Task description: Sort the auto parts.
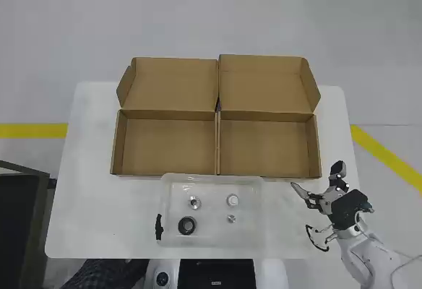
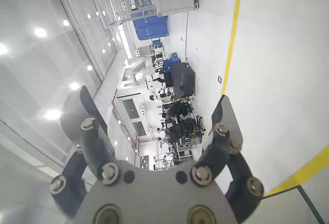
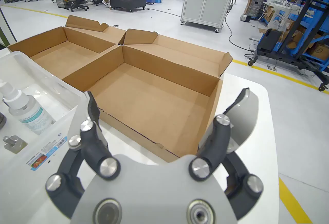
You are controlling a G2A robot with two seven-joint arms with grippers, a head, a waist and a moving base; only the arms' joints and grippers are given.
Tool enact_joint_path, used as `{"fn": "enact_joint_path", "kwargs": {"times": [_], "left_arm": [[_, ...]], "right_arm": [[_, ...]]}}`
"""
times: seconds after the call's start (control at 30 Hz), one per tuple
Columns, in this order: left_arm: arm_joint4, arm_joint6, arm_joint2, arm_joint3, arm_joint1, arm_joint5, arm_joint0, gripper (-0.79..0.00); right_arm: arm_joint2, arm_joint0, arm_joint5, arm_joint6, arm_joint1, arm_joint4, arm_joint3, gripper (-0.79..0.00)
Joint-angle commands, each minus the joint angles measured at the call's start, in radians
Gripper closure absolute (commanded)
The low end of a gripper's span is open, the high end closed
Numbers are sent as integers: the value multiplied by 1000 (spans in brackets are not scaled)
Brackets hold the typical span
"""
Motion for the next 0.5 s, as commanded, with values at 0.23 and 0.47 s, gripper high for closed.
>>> {"fn": "enact_joint_path", "kwargs": {"times": [0.23,0.47], "left_arm": [[0,0,0,0,0,0,0,-784],[0,0,0,0,0,0,0,-785]], "right_arm": [[0,0,0,0,0,0,0,-785],[-2,1,-4,6,0,-3,-2,-785]]}}
